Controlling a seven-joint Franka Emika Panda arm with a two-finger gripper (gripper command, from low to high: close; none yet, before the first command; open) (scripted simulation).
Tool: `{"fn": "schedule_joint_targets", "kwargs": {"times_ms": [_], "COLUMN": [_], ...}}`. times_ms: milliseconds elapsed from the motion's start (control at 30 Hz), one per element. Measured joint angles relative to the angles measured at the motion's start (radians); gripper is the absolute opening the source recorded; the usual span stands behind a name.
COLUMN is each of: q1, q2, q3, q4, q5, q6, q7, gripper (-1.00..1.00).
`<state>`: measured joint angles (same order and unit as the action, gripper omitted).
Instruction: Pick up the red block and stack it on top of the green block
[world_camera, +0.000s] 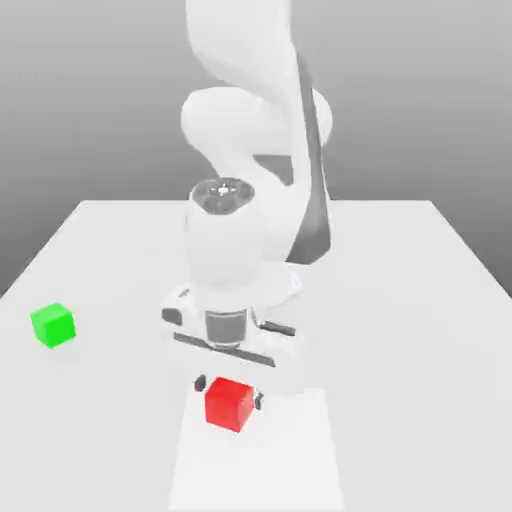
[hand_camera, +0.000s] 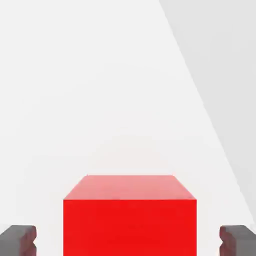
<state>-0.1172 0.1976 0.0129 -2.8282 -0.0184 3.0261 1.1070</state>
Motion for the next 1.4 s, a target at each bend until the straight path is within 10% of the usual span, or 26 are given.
{"fn": "schedule_joint_targets", "kwargs": {"times_ms": [400,1067,1300,1333,1400], "q1": [-0.006,-0.570,-0.565,-0.582,-0.582], "q2": [-0.221,-0.329,-0.131,-0.097,-0.097], "q3": [0.011,-0.457,-0.455,-0.429,-0.429], "q4": [-0.031,0.040,0.053,0.055,0.055], "q5": [0.020,-0.106,0.128,0.176,0.176], "q6": [-0.189,-0.358,-0.191,-0.163,-0.163], "q7": [-0.014,-0.086,-0.261,-0.295,-0.295], "gripper": [-1.00,-1.00,-1.00,1.00,1.00]}}
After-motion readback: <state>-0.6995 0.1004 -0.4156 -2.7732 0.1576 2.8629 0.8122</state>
